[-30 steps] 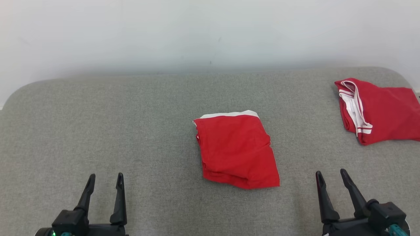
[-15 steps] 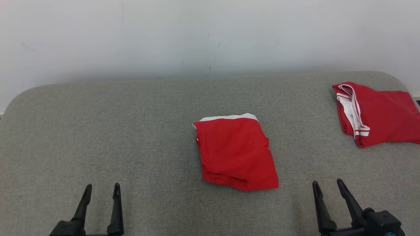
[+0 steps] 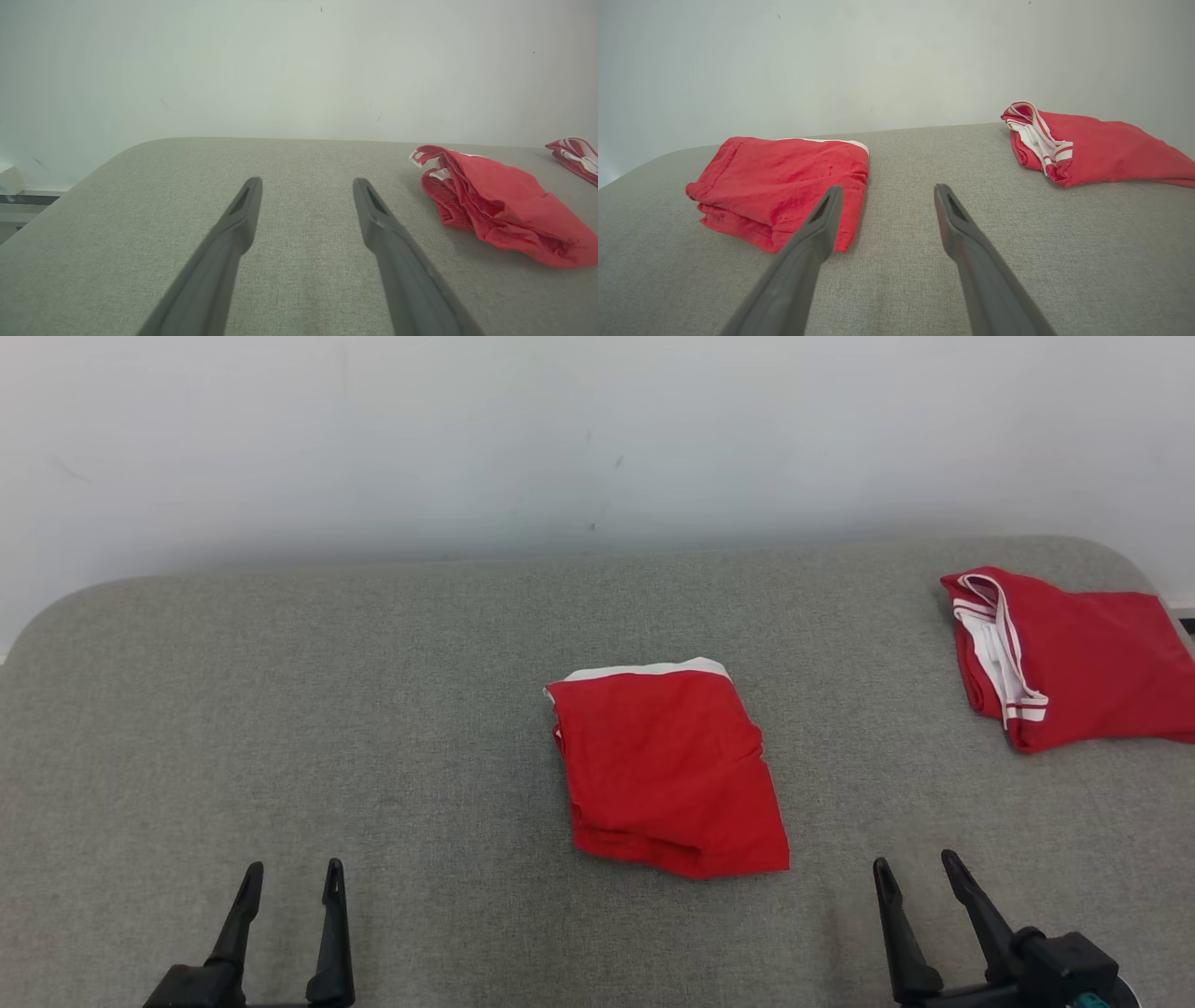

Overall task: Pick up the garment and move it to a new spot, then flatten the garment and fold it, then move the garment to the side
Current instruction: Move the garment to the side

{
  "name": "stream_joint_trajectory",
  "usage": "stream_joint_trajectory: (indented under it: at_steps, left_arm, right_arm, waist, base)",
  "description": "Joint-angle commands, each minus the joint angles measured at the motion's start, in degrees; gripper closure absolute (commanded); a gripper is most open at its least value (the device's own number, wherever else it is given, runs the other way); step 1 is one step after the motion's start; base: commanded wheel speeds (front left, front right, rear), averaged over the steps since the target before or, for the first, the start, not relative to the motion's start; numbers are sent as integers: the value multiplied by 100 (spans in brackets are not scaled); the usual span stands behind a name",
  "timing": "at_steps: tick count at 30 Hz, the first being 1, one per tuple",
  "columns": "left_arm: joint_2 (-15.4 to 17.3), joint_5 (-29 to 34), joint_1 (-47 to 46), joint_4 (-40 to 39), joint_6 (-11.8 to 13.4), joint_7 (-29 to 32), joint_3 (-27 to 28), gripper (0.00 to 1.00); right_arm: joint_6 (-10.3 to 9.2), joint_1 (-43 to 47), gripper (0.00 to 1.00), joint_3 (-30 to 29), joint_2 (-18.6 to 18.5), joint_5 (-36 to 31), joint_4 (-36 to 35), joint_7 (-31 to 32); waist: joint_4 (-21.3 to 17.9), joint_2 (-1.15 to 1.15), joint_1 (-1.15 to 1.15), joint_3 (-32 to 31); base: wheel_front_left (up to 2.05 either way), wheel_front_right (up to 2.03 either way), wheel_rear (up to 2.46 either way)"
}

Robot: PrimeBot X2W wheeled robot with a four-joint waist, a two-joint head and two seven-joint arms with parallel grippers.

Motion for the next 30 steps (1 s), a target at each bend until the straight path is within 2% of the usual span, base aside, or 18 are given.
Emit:
stream_joint_trajectory:
  at_steps: [1,6,13,22,30]
  left_arm:
    - [14,3,10,-13,20,-1,-1,0]
    - [4,-34,-68,-47,32,-2,-40,0]
    - [-12,-73,-306,-49,8,-1,-124,0]
    - [-40,-179,-604,-13,37,-1,-268,0]
    - [-55,-268,-817,30,51,-2,-357,0]
  right_arm:
    - [-15,-104,0,31,-43,-15,17,-7]
    - [-16,-557,0,255,-126,236,199,129]
    - [-16,-1627,0,595,-327,253,708,519]
    - [-16,-2828,0,675,-453,347,1800,917]
    - [-16,-3454,0,858,-512,405,2737,1049]
  waist:
    - [6,0,0,11]
    - [74,0,0,93]
    - [303,0,0,347]
    - [687,0,0,733]
    - [899,0,0,1027]
  base:
    - [0,0,0]
    - [0,0,0]
    - [0,0,0]
    - [0,0,0]
    - [0,0,0]
